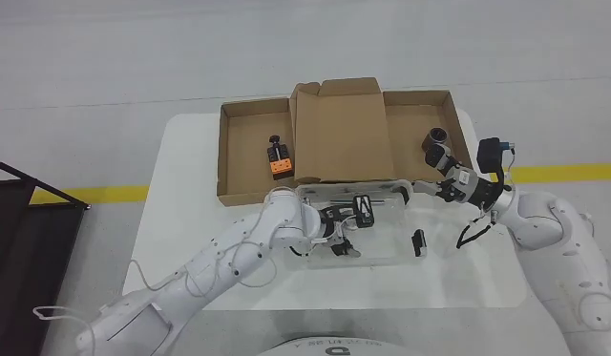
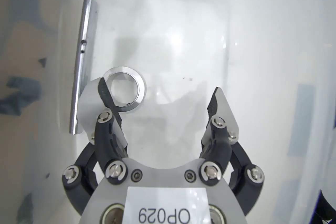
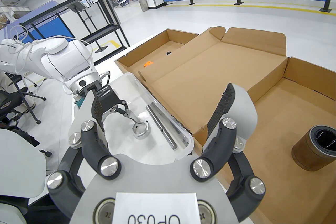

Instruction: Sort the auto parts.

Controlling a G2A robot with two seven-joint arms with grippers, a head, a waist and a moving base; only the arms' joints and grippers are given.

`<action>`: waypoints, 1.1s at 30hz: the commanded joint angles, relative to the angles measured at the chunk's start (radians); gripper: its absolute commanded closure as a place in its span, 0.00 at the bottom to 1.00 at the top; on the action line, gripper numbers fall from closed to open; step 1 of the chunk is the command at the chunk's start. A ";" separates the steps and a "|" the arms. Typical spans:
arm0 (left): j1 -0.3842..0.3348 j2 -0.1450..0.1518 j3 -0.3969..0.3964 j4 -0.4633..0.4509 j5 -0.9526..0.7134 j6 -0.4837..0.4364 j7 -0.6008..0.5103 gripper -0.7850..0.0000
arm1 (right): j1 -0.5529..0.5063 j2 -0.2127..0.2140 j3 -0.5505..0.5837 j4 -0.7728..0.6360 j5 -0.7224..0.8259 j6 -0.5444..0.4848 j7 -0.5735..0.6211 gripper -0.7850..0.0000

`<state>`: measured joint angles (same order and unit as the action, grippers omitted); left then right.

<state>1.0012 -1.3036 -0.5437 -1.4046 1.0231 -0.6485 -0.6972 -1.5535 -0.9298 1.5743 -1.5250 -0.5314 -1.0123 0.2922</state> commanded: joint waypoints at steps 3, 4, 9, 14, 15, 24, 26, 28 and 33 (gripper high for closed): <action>-0.014 0.003 -0.019 -0.009 0.015 0.009 0.008 0.05 | 0.000 0.000 0.000 0.000 0.000 0.000 0.000 0.00; -0.012 0.005 -0.024 -0.012 0.030 0.024 0.020 0.06 | 0.000 0.000 0.000 0.000 0.000 0.000 0.000 0.00; 0.001 0.013 -0.053 -0.021 0.131 0.118 0.082 0.11 | 0.000 0.000 0.000 0.000 0.000 0.000 0.000 0.00; 0.000 0.011 -0.053 0.009 0.180 0.137 0.101 0.13 | 0.000 0.000 0.000 0.000 0.000 0.000 0.000 0.00; 0.001 0.009 -0.048 0.019 0.182 0.135 0.101 0.13 | 0.000 0.000 0.000 0.000 0.000 0.000 0.000 0.00; -0.027 -0.016 -0.019 0.081 0.153 0.113 0.094 0.24 | 0.000 0.000 0.000 0.000 0.000 0.000 0.000 0.00; -0.034 -0.021 -0.018 0.091 0.142 0.109 0.096 0.34 | 0.000 0.000 0.000 0.000 0.000 0.000 0.000 0.00; -0.040 -0.025 -0.020 0.100 0.128 0.103 0.097 0.51 | 0.000 0.000 0.000 0.000 0.000 0.000 0.000 0.00; -0.047 -0.029 -0.024 0.111 0.123 0.101 0.097 0.55 | 0.000 0.000 0.000 0.000 0.000 0.000 0.000 0.00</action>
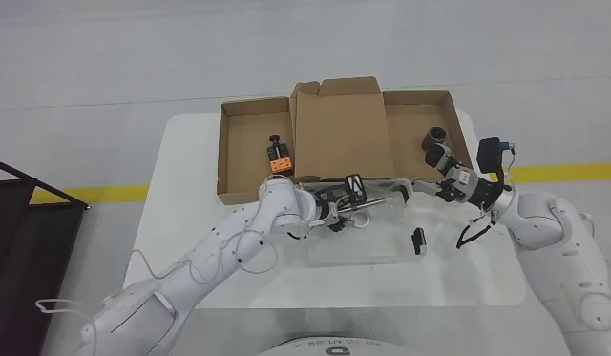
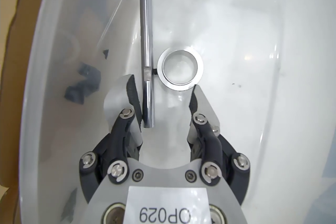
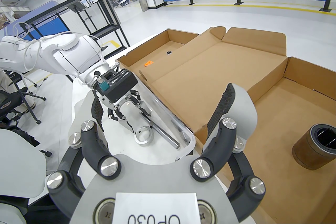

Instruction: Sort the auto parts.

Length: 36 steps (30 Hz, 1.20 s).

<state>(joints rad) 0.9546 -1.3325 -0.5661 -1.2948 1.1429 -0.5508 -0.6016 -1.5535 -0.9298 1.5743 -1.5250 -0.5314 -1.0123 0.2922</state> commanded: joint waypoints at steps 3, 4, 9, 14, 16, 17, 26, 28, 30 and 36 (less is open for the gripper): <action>0.000 -0.001 -0.005 0.001 0.023 0.016 0.009 0.53 | 0.000 0.000 0.000 0.000 0.000 0.000 0.000 0.00; 0.001 0.000 -0.007 0.001 0.026 0.018 0.012 0.53 | 0.000 0.000 0.000 0.000 0.000 0.000 0.000 0.00; 0.003 0.002 -0.021 -0.003 0.025 0.011 0.013 0.53 | 0.000 0.000 0.000 0.000 0.000 0.000 0.000 0.00; 0.005 0.005 -0.035 -0.001 0.032 0.006 0.006 0.54 | 0.000 0.000 0.000 0.000 0.000 0.000 0.000 0.00; 0.006 0.005 -0.037 0.002 0.041 0.011 0.004 0.55 | 0.000 0.000 0.000 0.000 0.000 0.000 0.000 0.00; 0.005 0.005 -0.036 0.004 0.054 0.016 0.001 0.55 | 0.000 0.000 0.000 0.000 0.000 0.000 0.000 0.00; 0.008 -0.007 -0.017 0.021 0.082 0.028 0.020 0.59 | 0.000 0.000 0.000 0.000 0.000 0.000 0.000 0.00; 0.006 -0.011 -0.009 0.022 0.082 0.022 0.017 0.59 | 0.000 0.000 0.000 0.000 0.000 0.000 0.000 0.00; 0.003 -0.015 -0.002 0.024 0.086 0.016 0.013 0.60 | 0.000 0.000 0.000 0.000 0.000 0.000 0.000 0.00; -0.004 -0.025 0.006 0.043 0.097 0.025 0.011 0.71 | 0.000 0.000 0.000 0.000 0.000 0.000 0.000 0.00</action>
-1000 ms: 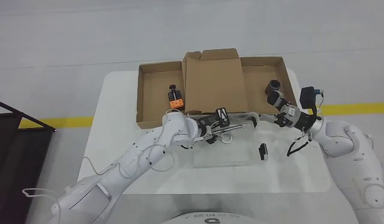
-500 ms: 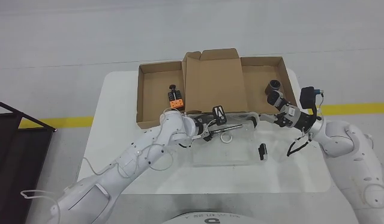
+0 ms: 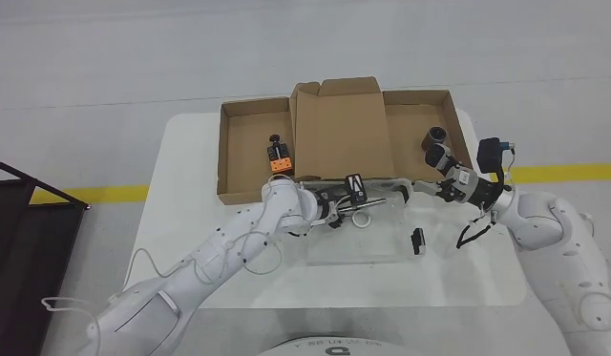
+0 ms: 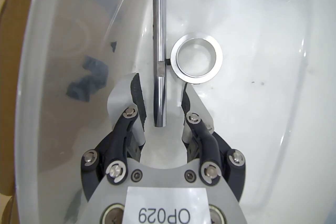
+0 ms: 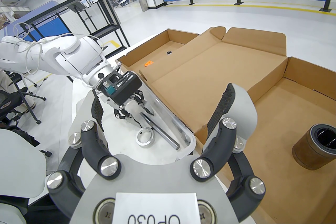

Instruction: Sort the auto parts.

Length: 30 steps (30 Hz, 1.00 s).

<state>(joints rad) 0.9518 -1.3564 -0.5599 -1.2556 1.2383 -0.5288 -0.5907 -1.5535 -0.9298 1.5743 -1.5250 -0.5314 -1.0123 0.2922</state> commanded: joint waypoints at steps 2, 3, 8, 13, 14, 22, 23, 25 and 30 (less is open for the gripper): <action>-0.002 -0.003 -0.001 0.010 0.003 0.007 0.000 0.84 | 0.000 0.000 0.000 0.000 0.000 0.000 0.000 0.00; -0.003 -0.004 0.000 0.012 0.004 0.008 0.000 0.92 | 0.000 0.000 0.000 0.000 0.000 0.000 0.000 0.00; -0.004 -0.007 -0.002 0.017 0.009 0.005 -0.008 1.00 | 0.000 0.000 0.000 0.000 0.000 0.000 0.000 0.00; 0.001 -0.004 -0.013 -0.015 0.009 -0.016 -0.026 1.00 | 0.000 0.000 0.000 0.000 0.000 0.000 0.000 0.00; 0.003 -0.002 -0.018 -0.028 0.004 -0.022 -0.030 1.00 | 0.000 0.000 0.000 0.000 0.000 0.000 0.000 0.00; 0.055 0.035 -0.095 -0.180 -0.018 -0.059 -0.109 1.00 | 0.000 0.000 0.000 0.000 0.000 0.000 0.000 0.00; 0.065 0.041 -0.108 -0.204 -0.015 -0.059 -0.119 1.00 | 0.000 0.000 0.000 0.000 0.000 0.000 0.000 0.00; 0.087 0.053 -0.133 -0.251 -0.003 -0.059 -0.139 1.00 | 0.000 0.000 0.000 0.000 0.000 0.000 0.000 0.00; 0.142 0.080 -0.188 -0.350 0.010 -0.068 -0.179 1.00 | 0.000 0.000 0.000 0.000 0.000 0.000 0.000 0.00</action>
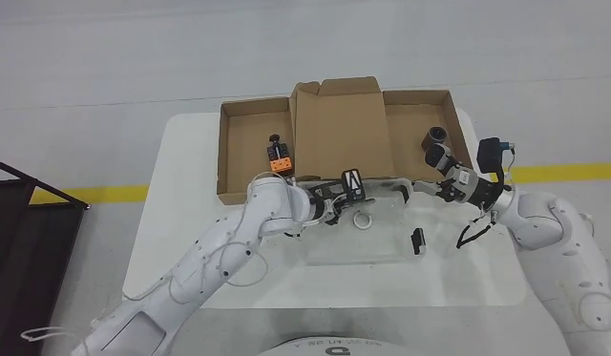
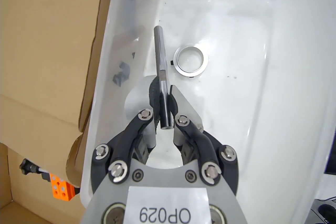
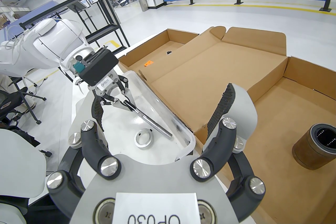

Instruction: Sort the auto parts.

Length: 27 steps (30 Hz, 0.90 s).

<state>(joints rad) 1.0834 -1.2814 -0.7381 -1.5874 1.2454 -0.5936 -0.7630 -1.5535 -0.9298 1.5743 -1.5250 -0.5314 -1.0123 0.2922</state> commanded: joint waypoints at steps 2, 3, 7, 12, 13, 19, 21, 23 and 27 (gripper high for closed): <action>0.029 0.014 -0.025 -0.049 0.017 -0.007 -0.022 1.00 | 0.000 0.000 0.000 0.000 0.000 0.000 0.000 0.00; 0.038 0.018 -0.032 -0.061 0.028 -0.008 -0.032 1.00 | 0.000 0.000 0.000 0.000 0.000 0.000 0.000 0.00; 0.067 0.032 -0.047 -0.094 0.071 -0.019 -0.075 1.00 | 0.000 0.000 0.000 0.000 0.000 0.000 0.000 0.00; 0.084 0.036 -0.049 -0.105 0.082 -0.010 -0.080 1.00 | 0.000 0.000 0.000 0.000 0.000 0.000 0.000 0.00; 0.083 0.035 -0.047 -0.100 0.066 -0.008 -0.072 0.98 | 0.000 0.000 0.000 0.000 0.000 0.000 0.000 0.00; 0.050 0.014 0.008 -0.034 0.006 -0.001 -0.031 0.00 | 0.000 0.000 0.000 0.000 0.000 0.000 0.000 0.00; 0.032 0.003 0.035 -0.003 0.006 0.015 -0.010 0.00 | 0.000 0.000 0.000 0.000 0.000 0.000 0.000 0.00; 0.013 -0.009 0.062 0.027 0.011 0.037 0.016 0.00 | 0.000 0.000 0.000 0.000 0.000 0.000 0.000 0.00; -0.021 -0.036 0.112 0.088 0.049 0.120 0.083 0.00 | 0.000 0.000 0.000 0.000 0.000 0.000 0.000 0.00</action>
<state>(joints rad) 1.0689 -1.3107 -0.6398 -1.5164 1.2875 -0.4994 -0.6991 -1.5535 -0.9298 1.5743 -1.5250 -0.5314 -1.0123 0.2922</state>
